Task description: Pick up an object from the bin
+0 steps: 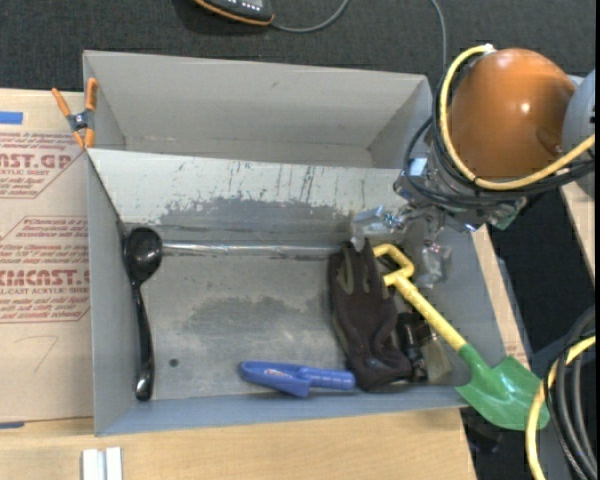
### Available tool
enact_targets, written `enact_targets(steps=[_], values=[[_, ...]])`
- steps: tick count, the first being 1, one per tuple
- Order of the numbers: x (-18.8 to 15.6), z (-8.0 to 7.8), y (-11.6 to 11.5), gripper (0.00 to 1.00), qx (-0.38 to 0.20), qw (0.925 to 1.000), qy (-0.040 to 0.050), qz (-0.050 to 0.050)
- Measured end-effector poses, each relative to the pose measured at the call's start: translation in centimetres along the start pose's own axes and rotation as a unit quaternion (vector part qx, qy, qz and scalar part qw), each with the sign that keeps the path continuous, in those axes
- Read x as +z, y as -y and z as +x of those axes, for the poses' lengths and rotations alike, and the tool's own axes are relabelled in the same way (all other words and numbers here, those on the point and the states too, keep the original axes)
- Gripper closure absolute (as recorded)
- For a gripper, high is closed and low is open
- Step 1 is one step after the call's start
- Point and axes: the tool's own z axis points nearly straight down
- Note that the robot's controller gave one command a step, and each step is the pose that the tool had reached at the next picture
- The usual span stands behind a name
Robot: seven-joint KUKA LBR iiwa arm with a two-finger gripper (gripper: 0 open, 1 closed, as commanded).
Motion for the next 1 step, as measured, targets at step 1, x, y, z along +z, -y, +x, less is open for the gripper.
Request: enact_targets(steps=[1], values=[[2.91,-4.26,-8.95,0.0,-0.011,0.9999,0.0037,0.002]])
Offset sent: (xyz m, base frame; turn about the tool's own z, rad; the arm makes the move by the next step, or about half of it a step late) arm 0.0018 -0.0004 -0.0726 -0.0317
